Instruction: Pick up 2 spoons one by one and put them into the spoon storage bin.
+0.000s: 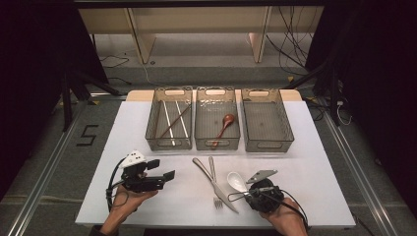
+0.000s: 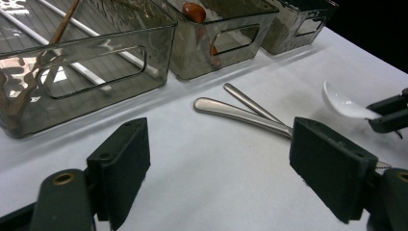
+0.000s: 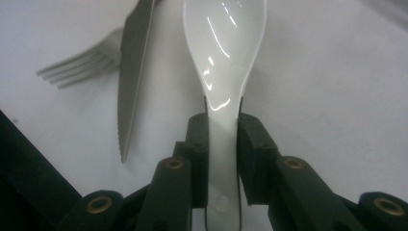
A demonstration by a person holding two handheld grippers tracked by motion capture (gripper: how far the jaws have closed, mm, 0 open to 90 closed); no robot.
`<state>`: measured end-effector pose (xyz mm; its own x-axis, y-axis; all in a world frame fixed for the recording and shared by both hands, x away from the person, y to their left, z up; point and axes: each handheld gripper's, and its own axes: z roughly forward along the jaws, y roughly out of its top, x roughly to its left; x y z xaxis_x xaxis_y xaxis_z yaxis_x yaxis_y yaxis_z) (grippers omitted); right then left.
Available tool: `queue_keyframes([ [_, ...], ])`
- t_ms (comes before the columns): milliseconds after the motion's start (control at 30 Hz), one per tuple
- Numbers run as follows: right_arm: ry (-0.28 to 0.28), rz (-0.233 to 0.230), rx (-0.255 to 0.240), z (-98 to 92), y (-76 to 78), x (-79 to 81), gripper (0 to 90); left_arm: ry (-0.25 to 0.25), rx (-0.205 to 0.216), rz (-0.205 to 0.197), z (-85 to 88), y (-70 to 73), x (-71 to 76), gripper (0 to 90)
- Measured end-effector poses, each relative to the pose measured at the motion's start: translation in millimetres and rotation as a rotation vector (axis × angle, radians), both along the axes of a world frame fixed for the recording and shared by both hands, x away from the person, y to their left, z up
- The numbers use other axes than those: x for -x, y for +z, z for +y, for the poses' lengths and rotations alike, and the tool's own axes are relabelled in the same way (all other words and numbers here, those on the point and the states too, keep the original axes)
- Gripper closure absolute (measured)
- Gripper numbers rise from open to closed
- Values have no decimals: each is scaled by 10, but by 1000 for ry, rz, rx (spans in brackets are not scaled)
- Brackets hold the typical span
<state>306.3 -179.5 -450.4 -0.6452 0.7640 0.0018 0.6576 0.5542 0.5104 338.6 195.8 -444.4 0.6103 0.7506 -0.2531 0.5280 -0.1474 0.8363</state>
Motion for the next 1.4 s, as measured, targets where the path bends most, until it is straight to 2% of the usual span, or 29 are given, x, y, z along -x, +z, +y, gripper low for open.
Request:
queue_keyframes([
  [133,5,-52,-31,10,122,-72,765,11,19,-11,14,3,11,214],
  [233,-2,-69,-50,16,186,-153,764,4,19,-8,25,-4,16,214],
  [667,-19,-151,-93,142,481,-687,764,8,26,-1,36,-37,13,206],
  [867,-42,-165,-112,213,521,-916,764,12,24,2,32,-51,9,196],
  [1000,-49,-180,-113,277,563,-1030,764,12,19,-2,29,-54,9,193],
  [1400,-63,-188,-110,476,699,-1397,764,12,16,-7,38,-57,9,190],
])
